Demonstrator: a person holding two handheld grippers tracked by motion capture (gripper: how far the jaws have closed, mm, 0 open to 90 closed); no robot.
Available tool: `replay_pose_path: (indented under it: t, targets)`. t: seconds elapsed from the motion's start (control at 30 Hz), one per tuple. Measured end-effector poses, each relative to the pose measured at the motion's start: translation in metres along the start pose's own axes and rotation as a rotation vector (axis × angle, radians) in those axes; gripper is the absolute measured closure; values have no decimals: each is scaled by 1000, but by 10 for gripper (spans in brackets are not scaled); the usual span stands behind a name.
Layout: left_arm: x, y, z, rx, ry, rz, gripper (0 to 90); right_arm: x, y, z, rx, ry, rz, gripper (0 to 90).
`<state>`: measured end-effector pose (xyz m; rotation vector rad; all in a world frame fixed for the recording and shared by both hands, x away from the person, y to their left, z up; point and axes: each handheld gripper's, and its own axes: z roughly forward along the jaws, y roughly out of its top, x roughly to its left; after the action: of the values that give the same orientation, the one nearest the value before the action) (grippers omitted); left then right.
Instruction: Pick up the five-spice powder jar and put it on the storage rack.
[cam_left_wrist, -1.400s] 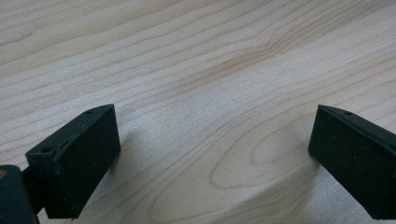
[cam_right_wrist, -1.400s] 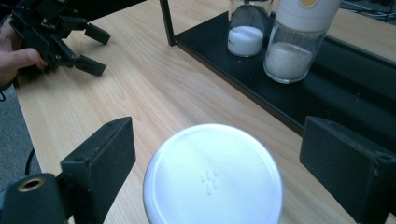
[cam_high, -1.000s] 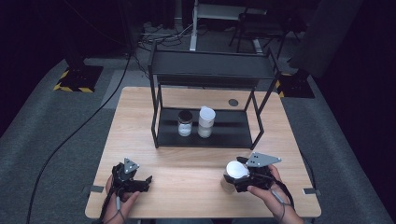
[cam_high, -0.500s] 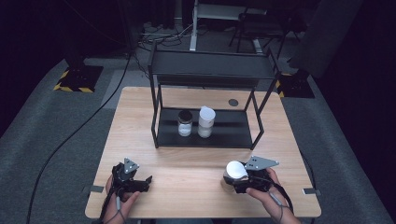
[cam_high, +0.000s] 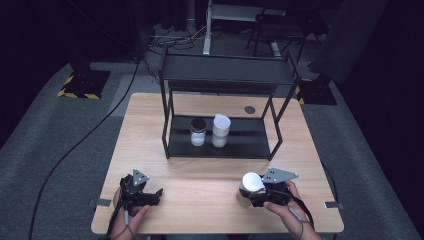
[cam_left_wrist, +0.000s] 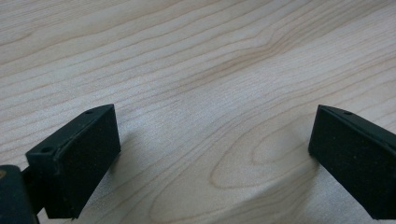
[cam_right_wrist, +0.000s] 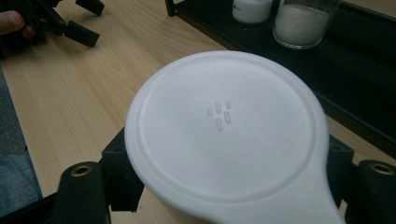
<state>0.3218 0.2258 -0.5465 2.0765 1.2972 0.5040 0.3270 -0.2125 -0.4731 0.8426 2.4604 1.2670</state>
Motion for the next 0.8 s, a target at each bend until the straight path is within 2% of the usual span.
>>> replay_pose_path:
  t: [0.27, 0.8]
  targets:
    - [0, 0, 0, -2, -1, -1, 17, 0, 4, -2, 11, 0, 4, 294]
    - [0, 0, 0, 0, -1, 0, 17, -1, 30, -11, -3, -17, -16, 296]
